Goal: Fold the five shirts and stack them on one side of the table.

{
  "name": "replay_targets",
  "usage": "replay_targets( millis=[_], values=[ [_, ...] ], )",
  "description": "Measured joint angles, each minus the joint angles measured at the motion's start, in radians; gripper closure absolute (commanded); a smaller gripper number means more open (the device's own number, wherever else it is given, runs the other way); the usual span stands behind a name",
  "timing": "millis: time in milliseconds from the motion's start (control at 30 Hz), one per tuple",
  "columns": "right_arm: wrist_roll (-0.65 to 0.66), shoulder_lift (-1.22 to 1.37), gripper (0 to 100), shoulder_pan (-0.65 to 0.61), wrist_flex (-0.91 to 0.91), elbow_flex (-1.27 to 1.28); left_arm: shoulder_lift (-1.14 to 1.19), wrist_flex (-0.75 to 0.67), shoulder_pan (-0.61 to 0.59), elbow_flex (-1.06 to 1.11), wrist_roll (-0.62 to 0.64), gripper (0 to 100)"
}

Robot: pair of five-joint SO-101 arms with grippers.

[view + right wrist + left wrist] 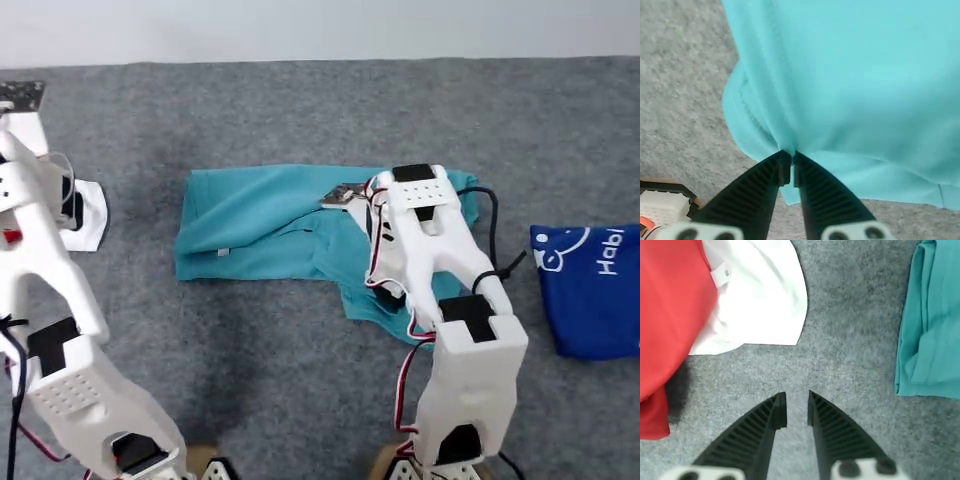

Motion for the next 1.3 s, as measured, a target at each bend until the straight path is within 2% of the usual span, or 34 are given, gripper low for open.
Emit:
replay_targets(
  millis=[400, 600, 967, 1300],
  values=[
    [0.057, -0.003, 98.8, 0.02, 0.11, 0.0, 0.0, 0.0, 0.0, 0.009, 0.0, 92],
    [0.11, -0.087, 98.8, 0.021, 0.161, 0.0, 0.0, 0.0, 0.0, 0.009, 0.0, 92],
    [0.192, -0.11, 98.8, 0.196, 0.163, 0.002, 0.0, 0.0, 0.003, 0.009, 0.0, 92],
    [0.249, -0.11, 98.8, 0.23, 0.166, 0.071, 0.0, 0.0, 0.037, 0.009, 0.0, 92]
  ],
)
